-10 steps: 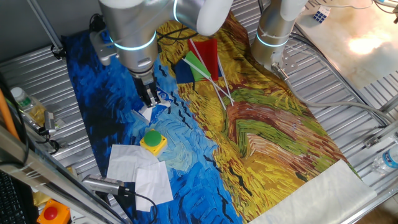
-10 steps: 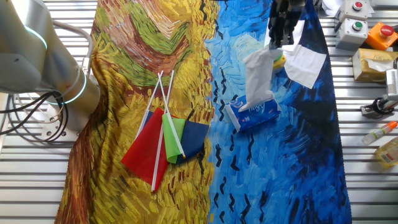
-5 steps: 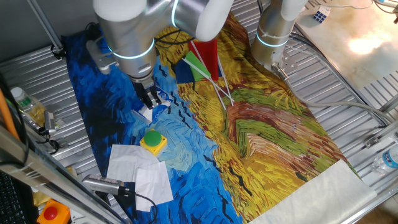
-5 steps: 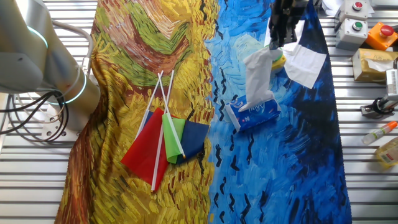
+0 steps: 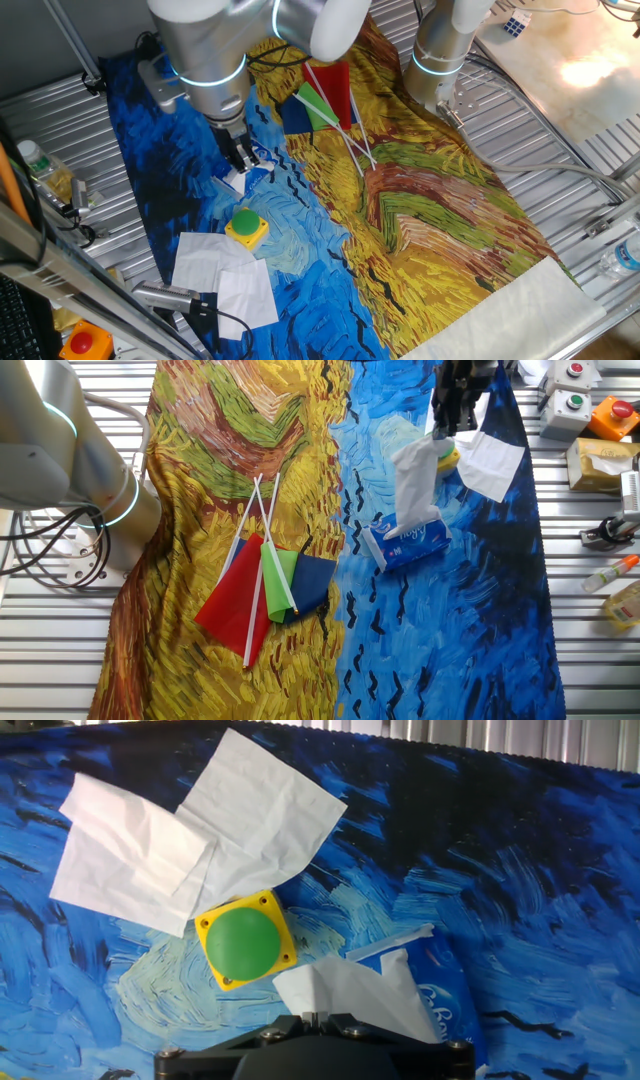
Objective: Pull out a napkin
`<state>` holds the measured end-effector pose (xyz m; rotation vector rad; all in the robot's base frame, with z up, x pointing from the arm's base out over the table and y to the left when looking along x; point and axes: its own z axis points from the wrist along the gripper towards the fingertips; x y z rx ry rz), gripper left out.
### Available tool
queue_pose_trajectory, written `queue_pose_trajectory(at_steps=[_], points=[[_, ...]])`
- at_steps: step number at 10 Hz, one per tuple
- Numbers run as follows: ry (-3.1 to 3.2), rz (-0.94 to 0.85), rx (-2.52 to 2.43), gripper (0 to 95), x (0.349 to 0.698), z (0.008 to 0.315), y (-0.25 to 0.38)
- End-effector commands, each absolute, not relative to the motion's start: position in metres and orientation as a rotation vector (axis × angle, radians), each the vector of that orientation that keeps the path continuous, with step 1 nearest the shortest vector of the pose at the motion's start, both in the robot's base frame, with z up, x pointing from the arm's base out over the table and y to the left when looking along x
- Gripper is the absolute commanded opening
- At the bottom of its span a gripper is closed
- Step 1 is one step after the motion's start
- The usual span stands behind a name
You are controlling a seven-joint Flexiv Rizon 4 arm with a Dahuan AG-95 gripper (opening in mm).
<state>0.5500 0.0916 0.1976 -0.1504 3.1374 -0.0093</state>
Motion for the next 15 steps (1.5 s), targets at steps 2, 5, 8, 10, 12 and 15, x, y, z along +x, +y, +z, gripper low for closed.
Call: queue_pose_trajectory(at_steps=[2, 5, 8, 10, 12, 15], points=[[3.136, 0.056, -0.17, 0.0, 0.5506, 0.1977, 0.0917], [3.141, 0.046, -0.189, 0.0, 0.5506, 0.1977, 0.0917], [3.136, 0.068, -0.206, 0.0, 0.5506, 0.1977, 0.0917], [3.142, 0.086, -0.208, 0.0, 0.5506, 0.1977, 0.0917], [3.144, 0.093, -0.216, 0.0, 0.5506, 0.1977, 0.0917], [3.143, 0.11, -0.205, 0.0, 0.5518, 0.1954, 0.0918]])
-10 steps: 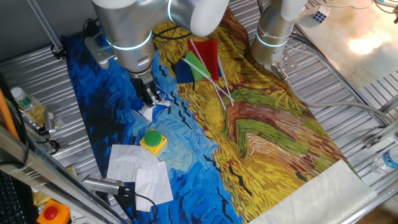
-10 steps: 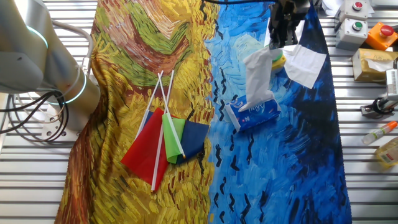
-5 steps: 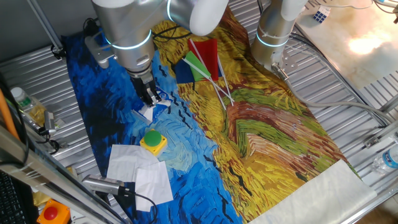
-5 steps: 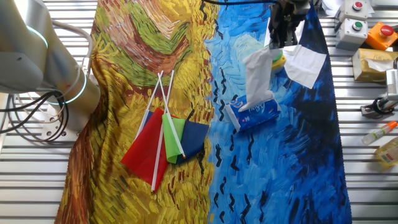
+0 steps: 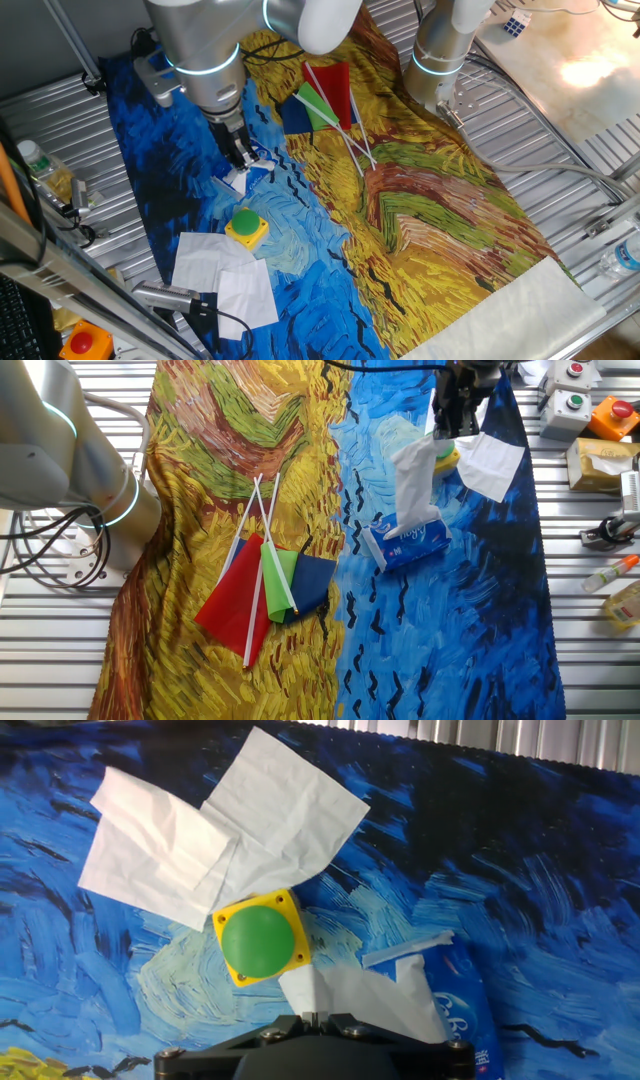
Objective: Pull out a napkin
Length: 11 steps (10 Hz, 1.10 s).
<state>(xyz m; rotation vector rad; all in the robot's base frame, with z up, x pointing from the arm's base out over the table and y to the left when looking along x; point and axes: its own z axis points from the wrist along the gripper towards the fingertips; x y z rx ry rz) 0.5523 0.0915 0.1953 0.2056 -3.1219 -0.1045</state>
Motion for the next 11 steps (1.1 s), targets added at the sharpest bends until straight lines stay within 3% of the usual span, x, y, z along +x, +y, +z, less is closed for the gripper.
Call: queue_pose_trajectory(at_steps=[1, 11], points=[[-3.121, -0.127, 0.198, 0.0, 0.552, 0.195, 0.093], [-3.135, -0.136, 0.055, 0.0, 0.543, 0.191, 0.181]])
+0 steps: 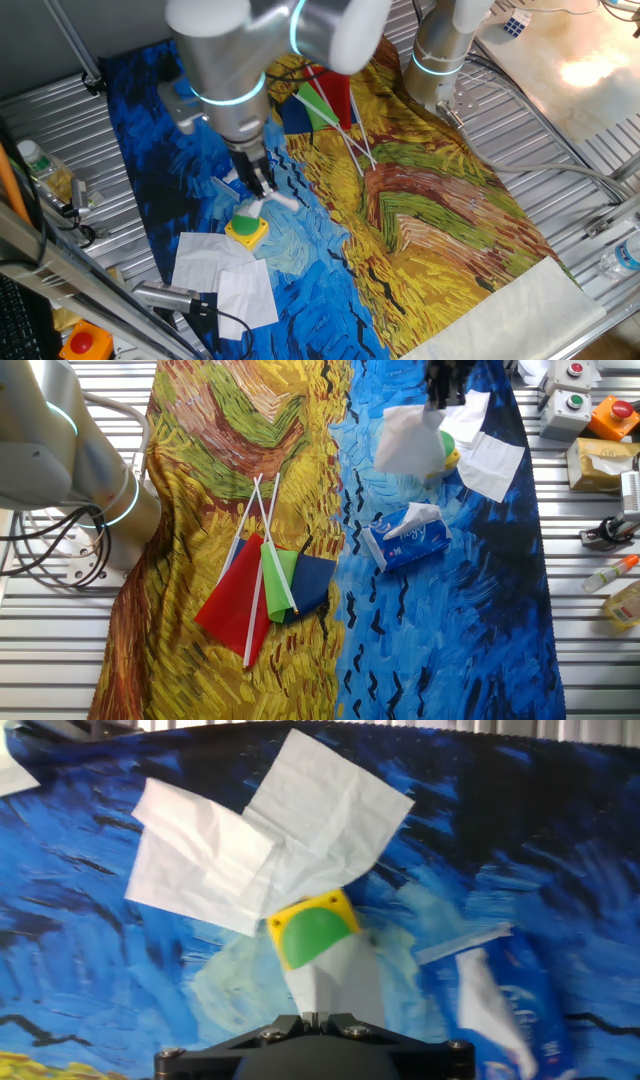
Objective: Pull out a napkin
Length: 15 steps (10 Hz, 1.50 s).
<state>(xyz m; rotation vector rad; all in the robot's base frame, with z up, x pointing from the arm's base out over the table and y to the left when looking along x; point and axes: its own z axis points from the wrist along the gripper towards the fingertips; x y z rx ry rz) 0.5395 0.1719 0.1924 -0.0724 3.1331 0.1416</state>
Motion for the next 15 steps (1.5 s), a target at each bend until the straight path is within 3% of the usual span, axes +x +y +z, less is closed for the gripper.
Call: queue_pose_trajectory(at_steps=[1, 6, 15], points=[[3.141, 0.136, -0.055, 0.0, 0.543, 0.191, 0.181], [3.128, 0.122, 0.052, 0.0, 0.538, 0.184, 0.241], [3.119, 0.138, 0.07, 0.0, 0.543, 0.179, 0.249]])
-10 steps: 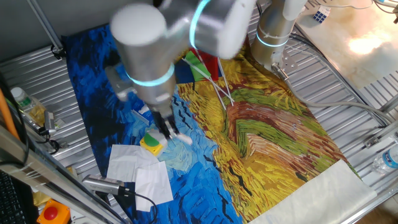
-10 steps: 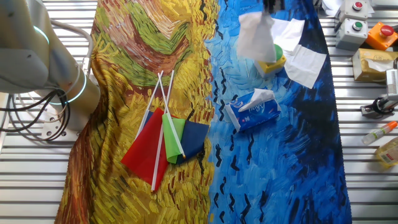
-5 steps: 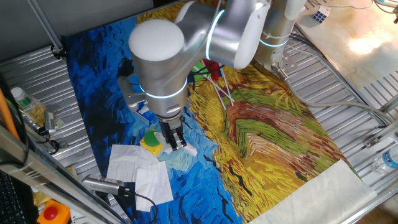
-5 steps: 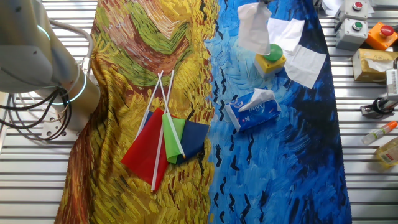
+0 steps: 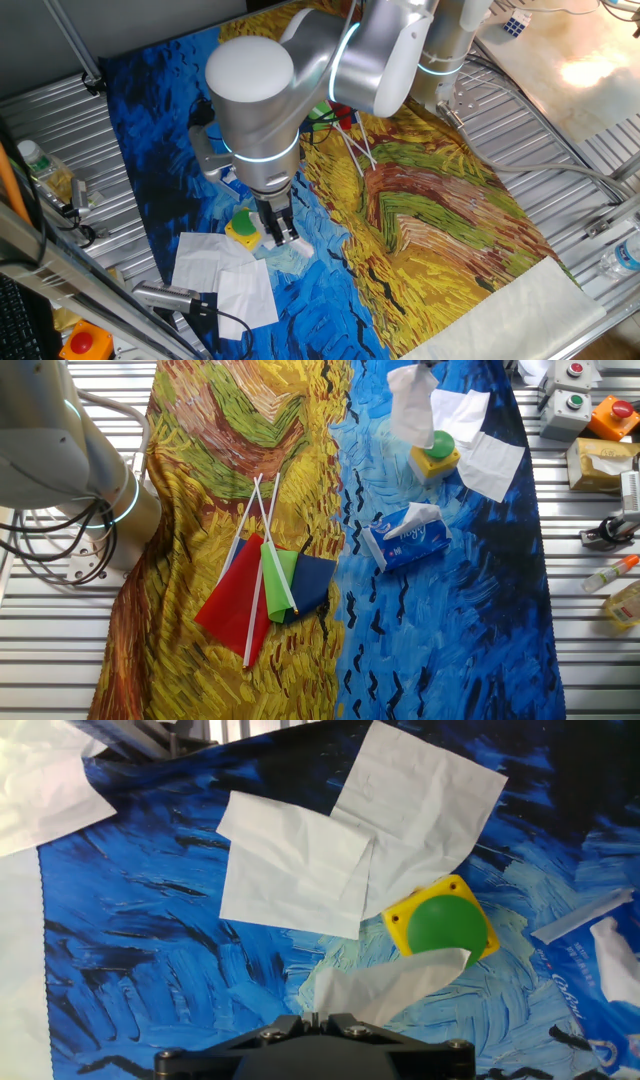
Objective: Pull out a napkin
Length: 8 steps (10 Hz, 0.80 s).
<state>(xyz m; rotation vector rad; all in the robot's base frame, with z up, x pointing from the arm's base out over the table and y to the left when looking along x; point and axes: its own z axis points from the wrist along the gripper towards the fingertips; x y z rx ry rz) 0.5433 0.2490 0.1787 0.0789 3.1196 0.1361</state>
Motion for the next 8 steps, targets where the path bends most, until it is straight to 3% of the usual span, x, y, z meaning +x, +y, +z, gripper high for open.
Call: queue_pose_trajectory(at_steps=[1, 2, 8], points=[[3.12, 0.141, 0.047, 19.0, 0.5427, 0.1793, 0.2488], [3.12, 0.139, 0.047, 38.0, 0.5427, 0.1793, 0.2488], [3.121, 0.135, 0.03, 38.0, 0.5427, 0.1793, 0.2488]])
